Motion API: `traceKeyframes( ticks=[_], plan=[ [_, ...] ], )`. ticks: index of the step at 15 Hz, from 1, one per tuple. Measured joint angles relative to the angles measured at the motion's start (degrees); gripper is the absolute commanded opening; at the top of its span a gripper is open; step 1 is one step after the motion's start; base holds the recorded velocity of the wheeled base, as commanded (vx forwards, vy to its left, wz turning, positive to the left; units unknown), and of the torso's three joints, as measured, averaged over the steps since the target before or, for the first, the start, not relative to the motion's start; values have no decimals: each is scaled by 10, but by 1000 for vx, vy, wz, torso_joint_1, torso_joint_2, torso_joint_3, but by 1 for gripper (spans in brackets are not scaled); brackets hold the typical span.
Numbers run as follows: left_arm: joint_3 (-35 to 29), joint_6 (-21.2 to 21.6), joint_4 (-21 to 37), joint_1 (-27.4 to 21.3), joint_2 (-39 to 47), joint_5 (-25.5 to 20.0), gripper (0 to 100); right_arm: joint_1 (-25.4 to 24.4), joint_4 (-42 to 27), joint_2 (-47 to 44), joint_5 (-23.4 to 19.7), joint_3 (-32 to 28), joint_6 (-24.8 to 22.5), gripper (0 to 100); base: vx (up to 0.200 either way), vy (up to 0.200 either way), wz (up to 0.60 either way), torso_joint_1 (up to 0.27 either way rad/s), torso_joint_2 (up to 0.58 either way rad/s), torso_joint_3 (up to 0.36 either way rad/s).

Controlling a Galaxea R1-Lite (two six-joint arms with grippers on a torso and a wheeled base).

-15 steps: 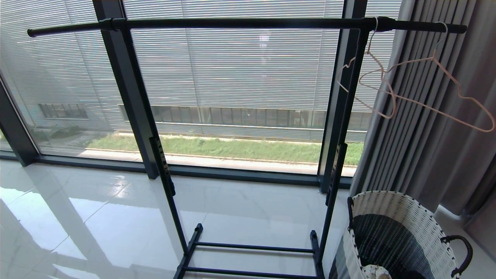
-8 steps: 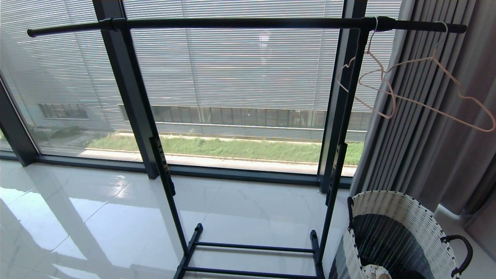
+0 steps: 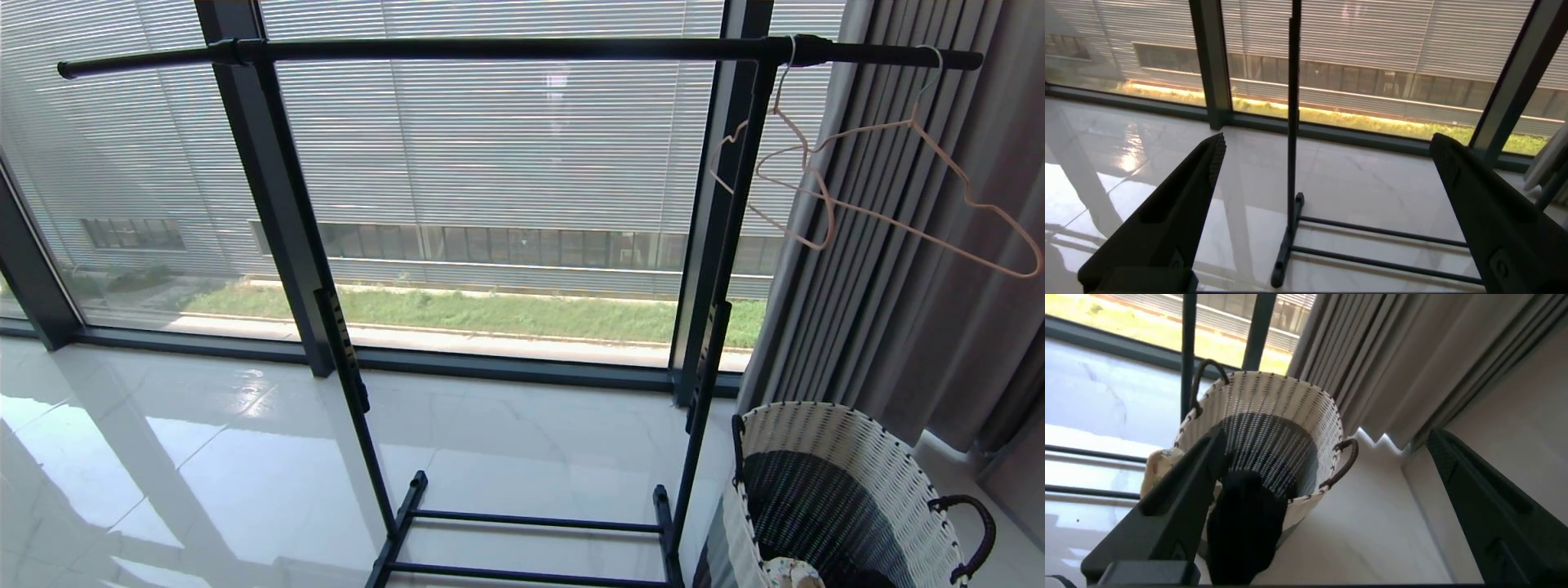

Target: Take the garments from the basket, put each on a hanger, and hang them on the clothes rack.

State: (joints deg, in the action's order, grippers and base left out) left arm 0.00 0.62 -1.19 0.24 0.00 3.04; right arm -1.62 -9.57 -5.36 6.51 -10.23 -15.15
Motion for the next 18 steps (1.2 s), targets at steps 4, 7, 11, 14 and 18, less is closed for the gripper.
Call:
traceKeyframes(
  ticks=[4,7,11,14,18],
  plan=[
    [0,0,0,0,0,0,100,-2,-2,15,4,6,-5,100,0,0,0,-7,21,15],
    [0,0,0,0,0,0,100,-2,-3,18,4,10,-5,100,0,0,0,-93,334,220],
    [0,0,0,0,0,0,100,-2,-3,20,5,12,-5,100,0,0,0,-91,333,233],
    [0,0,0,0,0,0,100,-2,-4,19,6,28,-5,100,0,0,0,-8,55,28],
    [0,0,0,0,0,0,100,-28,-3,-46,5,19,-8,100,0,0,0,0,0,0]
  ],
)
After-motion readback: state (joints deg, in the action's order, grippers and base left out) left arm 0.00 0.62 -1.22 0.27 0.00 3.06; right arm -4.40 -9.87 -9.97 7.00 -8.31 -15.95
